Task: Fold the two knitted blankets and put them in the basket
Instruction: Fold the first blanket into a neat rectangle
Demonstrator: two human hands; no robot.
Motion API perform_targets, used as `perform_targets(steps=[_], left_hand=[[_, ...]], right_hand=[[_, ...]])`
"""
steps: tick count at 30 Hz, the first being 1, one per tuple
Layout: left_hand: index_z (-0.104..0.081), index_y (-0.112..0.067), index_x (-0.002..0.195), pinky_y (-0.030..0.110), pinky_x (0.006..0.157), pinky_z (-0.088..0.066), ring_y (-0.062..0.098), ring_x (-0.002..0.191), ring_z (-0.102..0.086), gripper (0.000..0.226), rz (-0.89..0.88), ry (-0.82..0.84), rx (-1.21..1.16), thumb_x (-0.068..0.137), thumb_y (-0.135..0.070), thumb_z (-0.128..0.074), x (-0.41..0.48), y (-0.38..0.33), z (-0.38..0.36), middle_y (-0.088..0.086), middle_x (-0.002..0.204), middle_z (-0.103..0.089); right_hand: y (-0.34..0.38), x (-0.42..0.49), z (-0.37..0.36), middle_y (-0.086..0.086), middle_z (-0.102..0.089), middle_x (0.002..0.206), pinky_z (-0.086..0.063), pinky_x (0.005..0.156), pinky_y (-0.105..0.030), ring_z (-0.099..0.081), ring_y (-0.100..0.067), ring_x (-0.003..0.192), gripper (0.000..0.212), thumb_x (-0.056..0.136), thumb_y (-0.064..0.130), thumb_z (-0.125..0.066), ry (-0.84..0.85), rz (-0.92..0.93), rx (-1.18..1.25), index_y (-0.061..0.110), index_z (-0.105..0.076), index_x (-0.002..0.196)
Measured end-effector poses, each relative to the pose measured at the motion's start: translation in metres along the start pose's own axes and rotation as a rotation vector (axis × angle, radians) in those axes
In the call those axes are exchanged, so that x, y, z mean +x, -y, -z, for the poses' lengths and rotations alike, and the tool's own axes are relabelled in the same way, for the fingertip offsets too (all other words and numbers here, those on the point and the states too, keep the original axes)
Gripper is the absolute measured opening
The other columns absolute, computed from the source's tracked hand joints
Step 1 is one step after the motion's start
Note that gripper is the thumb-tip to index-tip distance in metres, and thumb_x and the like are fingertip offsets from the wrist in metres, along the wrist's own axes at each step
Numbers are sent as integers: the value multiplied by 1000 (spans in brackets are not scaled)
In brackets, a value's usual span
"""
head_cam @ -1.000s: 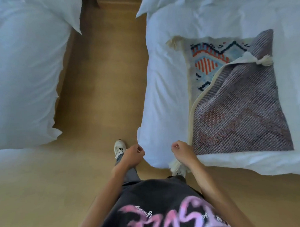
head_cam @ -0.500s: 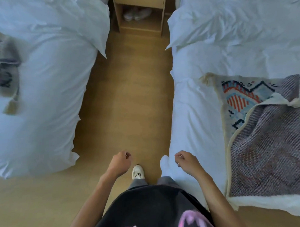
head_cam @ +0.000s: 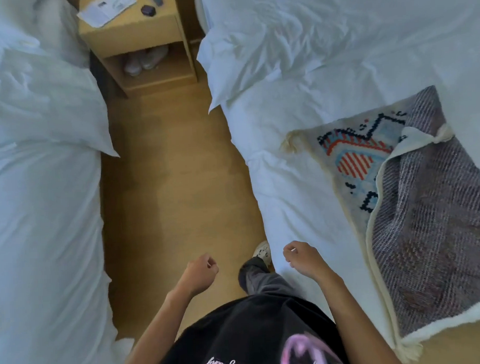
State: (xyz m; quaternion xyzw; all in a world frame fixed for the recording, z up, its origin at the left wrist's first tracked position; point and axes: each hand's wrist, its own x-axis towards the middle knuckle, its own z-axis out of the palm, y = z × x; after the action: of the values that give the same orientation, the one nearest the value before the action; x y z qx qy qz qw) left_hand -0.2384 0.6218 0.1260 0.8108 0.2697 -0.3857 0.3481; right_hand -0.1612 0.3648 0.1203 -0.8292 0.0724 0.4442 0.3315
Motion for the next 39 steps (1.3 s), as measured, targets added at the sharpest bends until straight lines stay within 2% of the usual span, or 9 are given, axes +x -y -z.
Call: perform_targets(steps=[4,8,13,18,23,26,32,36,39], left_hand=[[-56,-12,103,34,80,-49,22,92,-60,18,-36,9,77,95,-22,-44,42,-71,43,6,100,-63],[-58,-12,102,31,72,-47,22,88,-62,17,-117,-13,134,93,-21,-46,74,-142,66,6,95,-64],[-58,-10,99,31,72,-43,21,84,-57,17,-211,108,354,92,-19,-46,114,-219,78,8,93,-64],[-50,-9,80,24,56,-35,16,68,-49,14,-333,228,568,92,-15,-45,164,-292,82,7,78,-56],[-59,-10,99,33,82,-46,28,96,-60,18,-378,328,759,92,-22,-49,228,-365,86,12,101,-64],[-57,-6,99,39,80,-50,32,94,-62,20,-416,418,848,92,-20,-46,264,-407,90,13,103,-64],[-50,-9,90,33,65,-42,21,74,-52,14,-605,473,1119,93,-17,-39,320,-465,73,10,94,-57],[-47,-7,118,35,79,-41,30,110,-44,30,-758,421,1301,88,-11,-45,351,-472,48,12,120,-41],[-38,-9,126,39,85,-43,30,111,-40,46,-930,301,1504,81,-8,-49,371,-466,29,13,124,-37]], right_hand=[[25,29,54,-1,-62,105,-41,74,-27,-60,-23,99,18,92,24,-39,-104,-24,129,20,-56,92],[30,45,97,-3,-62,105,-43,70,-29,-61,-22,92,19,95,26,-38,-195,-57,232,18,-56,95],[15,58,128,-4,-61,106,-44,72,-30,-61,-21,93,19,96,29,-44,-263,-148,381,18,-57,105],[4,72,139,-4,-62,104,-43,71,-29,-60,-21,91,16,95,26,-46,-359,-291,544,17,-58,102],[15,95,145,-6,-61,103,-44,71,-30,-60,-22,90,15,95,23,-46,-461,-449,728,16,-57,101],[33,112,148,-7,-62,106,-42,71,-29,-59,-21,89,17,96,23,-45,-486,-521,794,15,-57,104],[53,153,163,-7,-62,113,-46,77,-29,-56,-19,92,25,97,20,-43,-556,-603,788,12,-55,117],[50,190,172,-8,-55,123,-44,87,-32,-53,-23,109,31,96,16,-43,-594,-612,645,11,-50,125],[40,223,176,-10,-49,129,-43,88,-33,-47,-26,116,39,94,15,-44,-611,-585,375,13,-44,133]])
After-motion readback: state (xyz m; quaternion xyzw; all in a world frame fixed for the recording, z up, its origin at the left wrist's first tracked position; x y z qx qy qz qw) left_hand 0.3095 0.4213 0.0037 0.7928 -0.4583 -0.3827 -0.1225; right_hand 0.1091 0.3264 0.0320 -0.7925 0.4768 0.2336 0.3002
